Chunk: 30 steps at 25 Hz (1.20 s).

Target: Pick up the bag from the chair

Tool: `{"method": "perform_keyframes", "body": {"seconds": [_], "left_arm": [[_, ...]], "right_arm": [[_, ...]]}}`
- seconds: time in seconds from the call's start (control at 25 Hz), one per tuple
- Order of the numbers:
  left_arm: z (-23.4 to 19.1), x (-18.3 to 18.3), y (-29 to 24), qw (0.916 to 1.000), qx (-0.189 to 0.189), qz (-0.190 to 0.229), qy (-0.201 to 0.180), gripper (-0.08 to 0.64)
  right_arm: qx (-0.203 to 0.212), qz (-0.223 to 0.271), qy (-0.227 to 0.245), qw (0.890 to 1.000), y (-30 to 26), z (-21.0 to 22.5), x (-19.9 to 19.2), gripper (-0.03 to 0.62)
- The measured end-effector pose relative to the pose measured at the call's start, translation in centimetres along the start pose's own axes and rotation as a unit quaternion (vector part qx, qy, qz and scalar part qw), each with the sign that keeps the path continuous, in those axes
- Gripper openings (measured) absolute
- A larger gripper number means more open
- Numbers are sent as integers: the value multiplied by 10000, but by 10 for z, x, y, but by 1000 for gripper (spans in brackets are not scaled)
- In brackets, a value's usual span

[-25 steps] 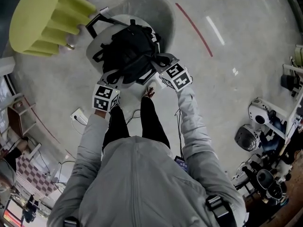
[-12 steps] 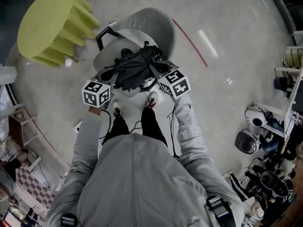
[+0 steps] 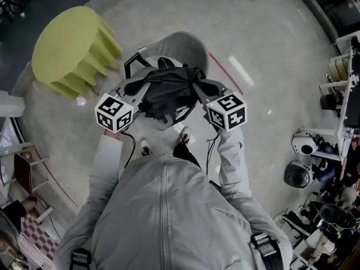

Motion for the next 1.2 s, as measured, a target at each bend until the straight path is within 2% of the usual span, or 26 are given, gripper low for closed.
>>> {"method": "perform_keyframes", "body": {"seconds": [0.28, 0.48, 0.64, 1.2], "left_arm": [[2, 81, 23, 9966, -102, 661, -483, 9], [6, 109, 32, 9923, -117, 903, -834, 9], [7, 116, 31, 9910, -106, 911, -970, 9], [21, 110, 40, 9913, -186, 795, -1035, 9]], "right_arm": [[-291, 708, 362, 9964, 33, -22, 82, 14], [-510, 981, 570, 9922, 47, -32, 108, 14], [-589, 1001, 604, 9914, 49, -34, 110, 14], [-536, 884, 733, 9919, 58, -44, 100, 12]]}}
Point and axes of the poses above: the fingertips, and each gripper's own axes: y backward along the fingers, z to its right, x out of its top, the point moved 6 cm from there along y, backward along the fingers, and after that the axes turned 3 degrees about z, right-handed, at the moved point
